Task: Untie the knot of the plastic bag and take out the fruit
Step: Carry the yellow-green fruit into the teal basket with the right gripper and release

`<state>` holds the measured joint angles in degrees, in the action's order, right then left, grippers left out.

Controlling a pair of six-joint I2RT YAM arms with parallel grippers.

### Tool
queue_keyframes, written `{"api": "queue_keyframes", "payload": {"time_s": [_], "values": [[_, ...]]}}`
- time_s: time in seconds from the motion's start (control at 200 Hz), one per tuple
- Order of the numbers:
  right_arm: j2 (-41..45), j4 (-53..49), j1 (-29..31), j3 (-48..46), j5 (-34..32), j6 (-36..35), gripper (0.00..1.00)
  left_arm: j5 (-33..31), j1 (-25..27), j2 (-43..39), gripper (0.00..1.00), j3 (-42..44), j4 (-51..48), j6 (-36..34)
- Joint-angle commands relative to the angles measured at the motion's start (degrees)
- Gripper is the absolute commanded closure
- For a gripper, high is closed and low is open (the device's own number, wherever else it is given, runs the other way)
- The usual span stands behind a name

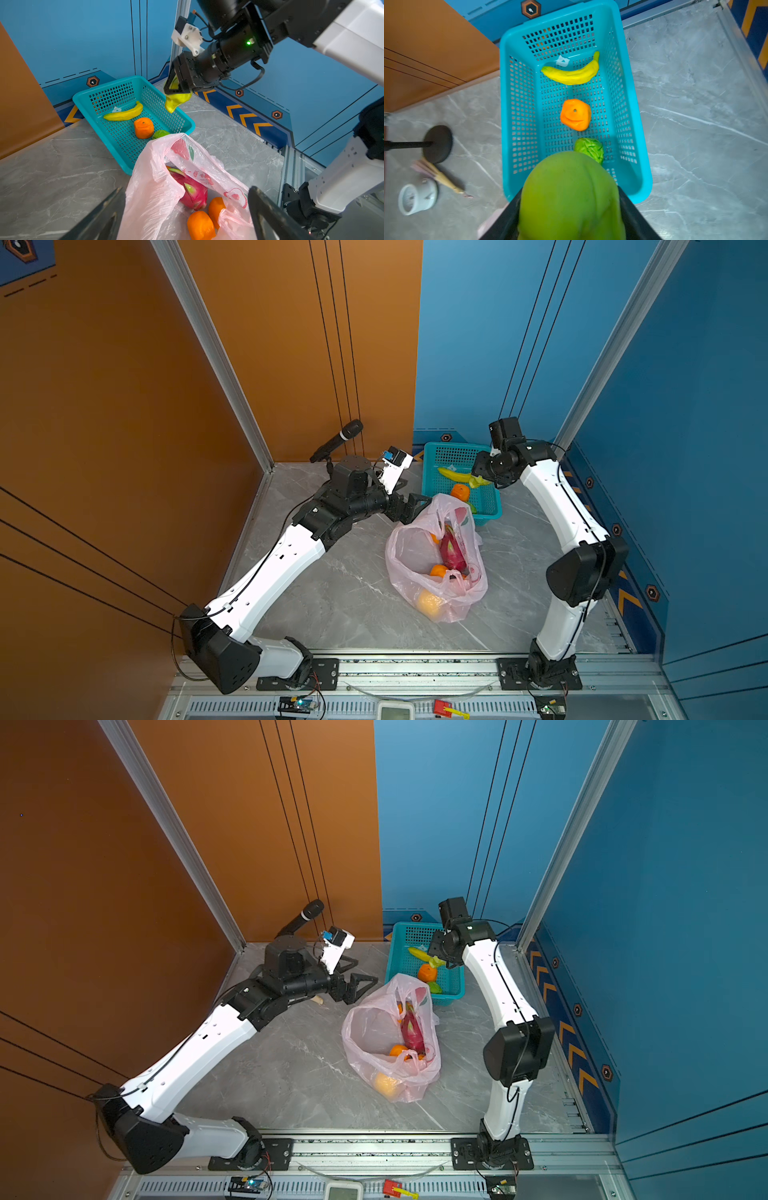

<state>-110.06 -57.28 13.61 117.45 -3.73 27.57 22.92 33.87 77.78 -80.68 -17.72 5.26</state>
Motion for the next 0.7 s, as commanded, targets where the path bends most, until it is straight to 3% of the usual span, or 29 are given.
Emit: {"api": "queue_keyframes", "payload": {"time_s": [0.0,0.19,0.696], "values": [[-4.5,-5.7,-0.6,5.0,-5.9,-6.5,0.52,-1.2,0.4,-0.6,0.07,-0.2,-2.0,-2.7],[-15.2,-7.3,-1.8,12.9,-10.0,-10.2,0.53,-3.0,0.5,1.9,0.07,-1.9,-3.3,-2.6],[-31.4,-8.1,-3.5,23.2,-7.8,-14.4,0.52,-3.9,1.8,8.0,0.03,-8.0,-3.9,-2.1]]}}
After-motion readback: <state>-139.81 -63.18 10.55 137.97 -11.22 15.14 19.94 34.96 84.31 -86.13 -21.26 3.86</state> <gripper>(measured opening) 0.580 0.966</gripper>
